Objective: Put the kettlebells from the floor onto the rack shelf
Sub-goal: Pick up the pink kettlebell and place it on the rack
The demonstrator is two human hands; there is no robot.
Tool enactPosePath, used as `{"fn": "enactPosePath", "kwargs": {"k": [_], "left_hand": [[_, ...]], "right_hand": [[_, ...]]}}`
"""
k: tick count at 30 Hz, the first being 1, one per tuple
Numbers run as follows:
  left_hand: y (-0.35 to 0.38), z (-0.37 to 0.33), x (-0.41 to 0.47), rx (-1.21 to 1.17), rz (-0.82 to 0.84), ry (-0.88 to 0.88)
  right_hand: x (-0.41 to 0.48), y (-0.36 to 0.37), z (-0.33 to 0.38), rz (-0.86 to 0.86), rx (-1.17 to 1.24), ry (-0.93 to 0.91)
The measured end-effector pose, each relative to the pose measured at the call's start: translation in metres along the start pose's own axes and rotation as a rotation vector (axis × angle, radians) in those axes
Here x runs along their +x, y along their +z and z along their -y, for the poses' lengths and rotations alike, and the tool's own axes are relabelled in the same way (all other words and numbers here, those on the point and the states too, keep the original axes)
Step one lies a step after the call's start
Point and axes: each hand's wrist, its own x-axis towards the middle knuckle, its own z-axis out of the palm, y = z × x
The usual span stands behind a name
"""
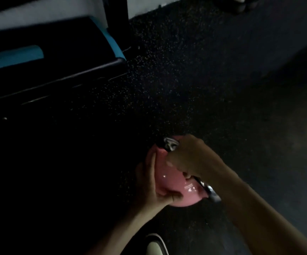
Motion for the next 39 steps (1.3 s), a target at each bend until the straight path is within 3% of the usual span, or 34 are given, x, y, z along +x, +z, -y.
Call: {"fn": "enactPosePath", "kwargs": {"k": [6, 13, 22, 27, 39], "left_hand": [[-0.107, -0.091, 0.01, -0.101, -0.147, 0.026], [-0.28, -0.195, 0.026, -0.124, -0.36, 0.232], [-0.451, -0.245, 0.114, -0.06, -0.507, 0.374], [-0.509, -0.241, 0.178, -0.012, -0.46, 0.381], [-0.541, -0.248, 0.237, -0.001, -0.351, 0.343]], "right_hand": [[-0.055, -0.067, 0.111, -0.097, 0.096, -0.216], [-0.11, -0.146, 0.27, -0.243, 0.3, -0.43], [-0.066, -0.183, 0.438, -0.385, 0.345, -0.611], [-0.004, -0.187, 0.497, -0.446, 0.42, -0.577], [0.06, -0.217, 0.539, -0.411, 0.493, -0.484]]}}
